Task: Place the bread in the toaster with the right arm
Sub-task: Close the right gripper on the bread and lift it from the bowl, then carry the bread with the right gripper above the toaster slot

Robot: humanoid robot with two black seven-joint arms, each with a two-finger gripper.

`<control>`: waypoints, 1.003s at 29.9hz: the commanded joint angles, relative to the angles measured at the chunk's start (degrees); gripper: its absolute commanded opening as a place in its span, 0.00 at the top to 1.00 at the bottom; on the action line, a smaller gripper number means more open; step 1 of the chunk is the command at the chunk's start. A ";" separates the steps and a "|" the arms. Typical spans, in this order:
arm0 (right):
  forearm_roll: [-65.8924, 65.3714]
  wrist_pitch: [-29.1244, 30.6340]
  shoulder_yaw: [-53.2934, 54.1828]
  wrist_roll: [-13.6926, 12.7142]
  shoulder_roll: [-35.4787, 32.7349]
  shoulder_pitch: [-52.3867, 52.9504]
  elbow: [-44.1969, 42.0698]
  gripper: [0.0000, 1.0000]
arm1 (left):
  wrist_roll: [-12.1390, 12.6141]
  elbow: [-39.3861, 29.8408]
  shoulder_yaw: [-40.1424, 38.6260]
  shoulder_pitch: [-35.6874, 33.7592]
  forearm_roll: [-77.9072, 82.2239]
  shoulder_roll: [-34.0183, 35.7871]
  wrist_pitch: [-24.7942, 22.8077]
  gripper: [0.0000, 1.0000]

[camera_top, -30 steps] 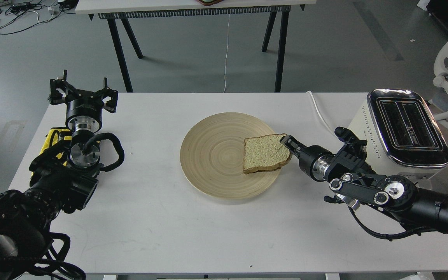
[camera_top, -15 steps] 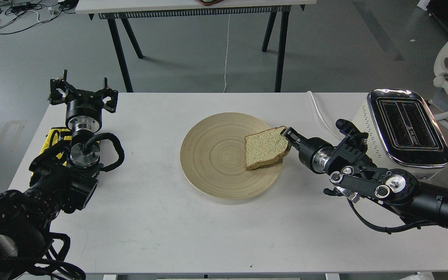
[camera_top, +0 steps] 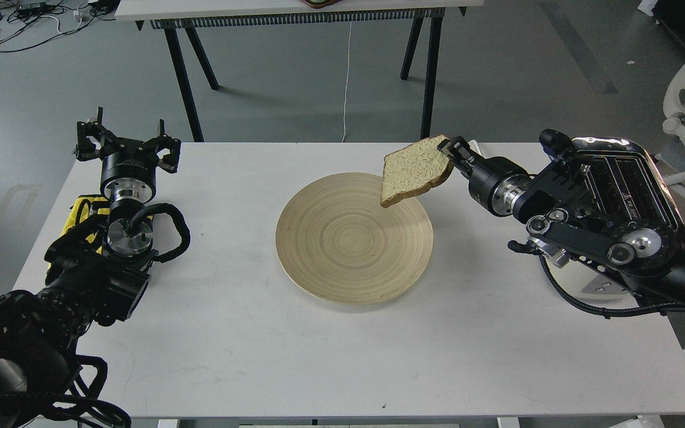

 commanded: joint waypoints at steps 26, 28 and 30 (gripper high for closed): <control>-6.85 1.14 1.88 -0.16 -42.23 2.58 16.59 0.85 | 0.00 0.00 0.00 0.00 -0.01 0.00 0.00 0.00; -6.85 1.40 0.92 -0.07 -43.37 2.58 17.55 0.85 | 0.00 0.00 0.00 0.00 -0.01 0.00 0.00 0.00; -6.94 1.66 0.21 0.01 -44.34 2.58 18.17 0.85 | 0.00 0.00 0.00 0.00 -0.01 0.00 0.00 0.00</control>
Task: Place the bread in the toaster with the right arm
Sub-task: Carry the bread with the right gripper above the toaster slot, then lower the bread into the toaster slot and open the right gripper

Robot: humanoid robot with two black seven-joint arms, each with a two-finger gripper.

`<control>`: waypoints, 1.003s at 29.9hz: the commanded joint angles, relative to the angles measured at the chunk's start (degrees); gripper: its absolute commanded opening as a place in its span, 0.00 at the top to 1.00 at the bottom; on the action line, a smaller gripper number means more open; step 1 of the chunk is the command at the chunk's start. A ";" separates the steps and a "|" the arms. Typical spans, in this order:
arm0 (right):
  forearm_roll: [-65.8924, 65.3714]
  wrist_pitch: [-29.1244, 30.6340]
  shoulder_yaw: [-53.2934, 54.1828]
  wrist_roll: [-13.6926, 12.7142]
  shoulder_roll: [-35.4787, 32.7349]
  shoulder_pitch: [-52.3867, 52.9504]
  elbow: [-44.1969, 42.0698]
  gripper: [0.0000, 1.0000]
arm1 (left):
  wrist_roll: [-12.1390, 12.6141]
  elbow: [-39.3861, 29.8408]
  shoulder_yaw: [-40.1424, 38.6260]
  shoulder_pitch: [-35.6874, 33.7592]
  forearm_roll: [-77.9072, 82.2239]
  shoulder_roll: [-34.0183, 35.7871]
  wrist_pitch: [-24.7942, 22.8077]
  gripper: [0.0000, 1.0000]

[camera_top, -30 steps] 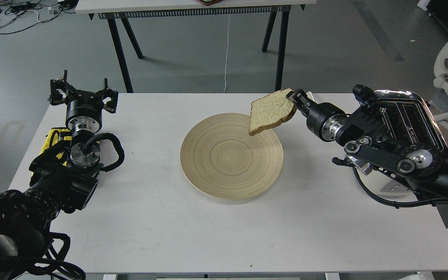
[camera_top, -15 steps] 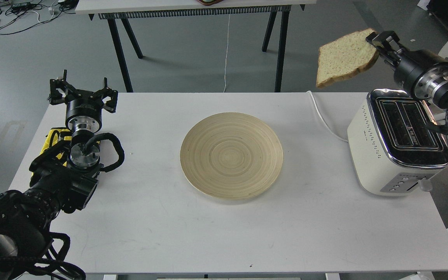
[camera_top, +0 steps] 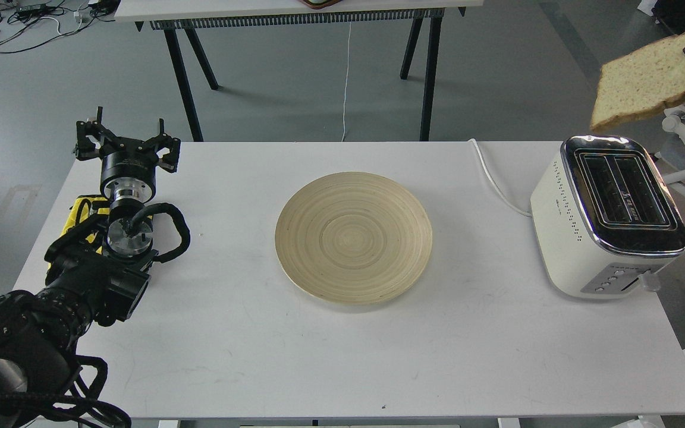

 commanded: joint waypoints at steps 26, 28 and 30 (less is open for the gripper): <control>-6.89 2.93 -10.01 0.02 -2.56 -0.65 0.06 0.84 | 0.00 0.00 0.00 0.00 0.00 0.00 0.00 0.00; -6.89 2.93 -10.01 0.11 -2.30 -0.66 0.06 0.84 | 0.00 0.00 0.00 0.00 0.00 0.00 0.00 0.00; -6.81 2.93 -9.93 0.11 -2.21 -0.66 0.06 0.84 | 0.00 0.00 0.00 0.00 0.00 0.00 0.00 0.00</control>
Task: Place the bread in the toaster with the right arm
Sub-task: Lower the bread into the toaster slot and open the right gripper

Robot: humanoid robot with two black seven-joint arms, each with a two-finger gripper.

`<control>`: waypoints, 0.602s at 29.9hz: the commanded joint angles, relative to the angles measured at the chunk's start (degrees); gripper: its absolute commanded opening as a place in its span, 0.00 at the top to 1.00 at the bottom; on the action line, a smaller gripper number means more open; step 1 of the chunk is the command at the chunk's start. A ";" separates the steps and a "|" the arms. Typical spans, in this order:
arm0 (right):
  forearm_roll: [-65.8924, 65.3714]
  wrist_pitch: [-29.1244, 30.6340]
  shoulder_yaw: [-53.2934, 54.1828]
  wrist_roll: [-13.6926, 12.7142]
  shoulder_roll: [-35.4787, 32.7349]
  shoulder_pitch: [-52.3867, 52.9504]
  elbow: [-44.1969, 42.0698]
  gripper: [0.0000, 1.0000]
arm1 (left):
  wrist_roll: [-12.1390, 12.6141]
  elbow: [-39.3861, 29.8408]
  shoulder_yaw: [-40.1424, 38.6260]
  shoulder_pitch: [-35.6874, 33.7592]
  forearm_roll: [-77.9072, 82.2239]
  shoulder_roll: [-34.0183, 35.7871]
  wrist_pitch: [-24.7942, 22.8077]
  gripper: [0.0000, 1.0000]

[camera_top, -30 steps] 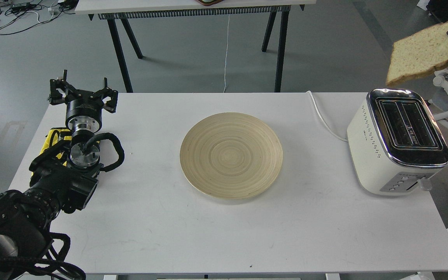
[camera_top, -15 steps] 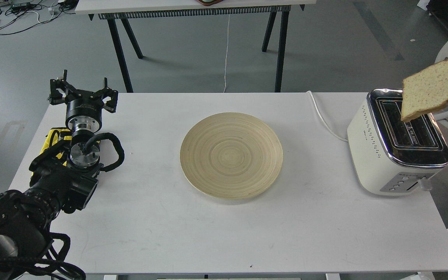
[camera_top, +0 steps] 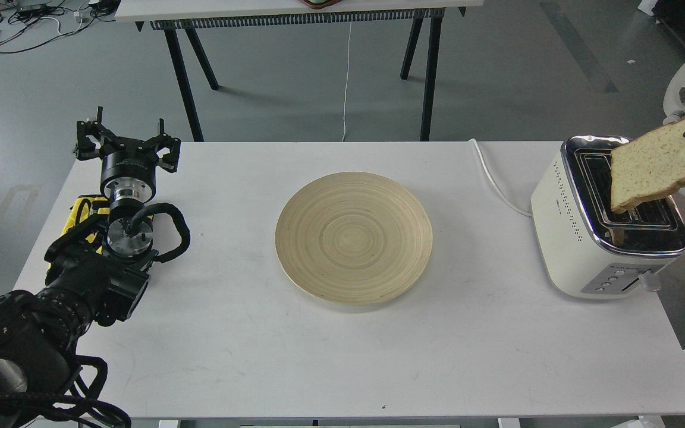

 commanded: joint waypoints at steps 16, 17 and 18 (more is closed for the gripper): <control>0.00 0.00 -0.28 0.04 5.15 -1.59 -1.93 0.81 | 0.00 0.00 0.00 0.00 0.00 0.00 0.00 0.00; 0.00 0.00 -0.19 0.13 5.50 -1.86 -2.19 0.81 | 0.00 0.00 0.00 0.00 0.00 0.00 0.00 0.00; -0.09 0.00 -0.19 0.13 5.85 -2.03 -2.45 0.80 | 0.00 0.00 0.00 0.00 0.00 0.00 0.00 0.00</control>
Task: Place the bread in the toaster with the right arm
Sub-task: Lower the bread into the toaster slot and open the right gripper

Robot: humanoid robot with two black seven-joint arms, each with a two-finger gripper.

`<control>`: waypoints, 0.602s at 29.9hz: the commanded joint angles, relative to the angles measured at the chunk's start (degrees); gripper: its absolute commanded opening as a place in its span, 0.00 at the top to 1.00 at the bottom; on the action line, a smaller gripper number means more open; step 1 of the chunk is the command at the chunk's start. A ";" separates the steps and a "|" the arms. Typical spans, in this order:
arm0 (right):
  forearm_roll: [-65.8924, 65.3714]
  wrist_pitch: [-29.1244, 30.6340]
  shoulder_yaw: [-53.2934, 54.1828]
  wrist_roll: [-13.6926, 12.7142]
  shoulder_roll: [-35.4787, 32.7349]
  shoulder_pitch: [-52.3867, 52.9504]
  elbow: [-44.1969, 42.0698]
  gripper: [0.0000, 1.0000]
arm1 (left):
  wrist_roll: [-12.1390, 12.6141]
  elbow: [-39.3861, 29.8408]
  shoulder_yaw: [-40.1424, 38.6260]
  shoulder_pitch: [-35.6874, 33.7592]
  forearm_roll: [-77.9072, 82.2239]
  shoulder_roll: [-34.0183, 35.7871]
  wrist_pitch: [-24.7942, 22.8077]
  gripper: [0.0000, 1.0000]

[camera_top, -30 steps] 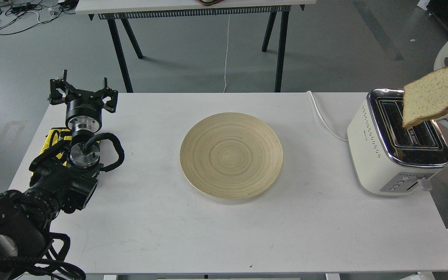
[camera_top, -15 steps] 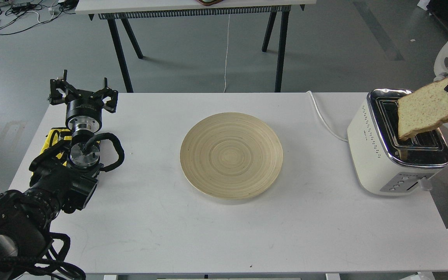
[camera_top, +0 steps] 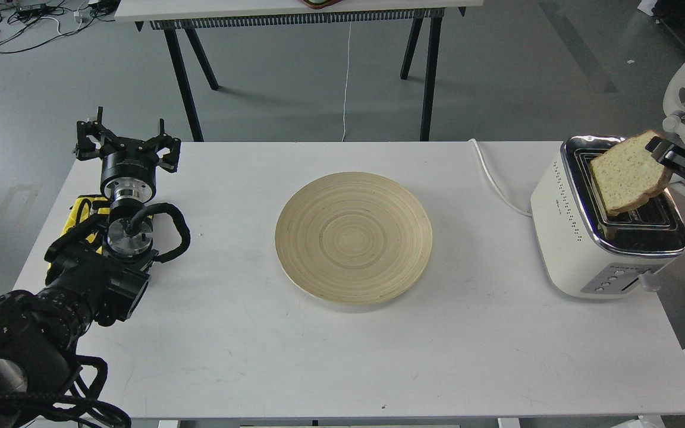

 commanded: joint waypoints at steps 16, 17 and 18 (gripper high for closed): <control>0.81 -0.97 0.68 -0.07 5.91 -3.18 -2.50 0.18 | 0.00 0.00 0.00 0.00 0.00 0.00 0.00 0.00; 0.90 -0.96 1.03 0.02 6.08 -3.18 -2.32 0.16 | 0.00 0.00 0.00 0.00 0.00 0.00 0.00 0.00; 0.99 -1.05 1.38 -0.07 6.17 -3.18 -1.97 0.12 | 0.00 0.00 0.00 0.00 0.00 0.00 0.00 0.00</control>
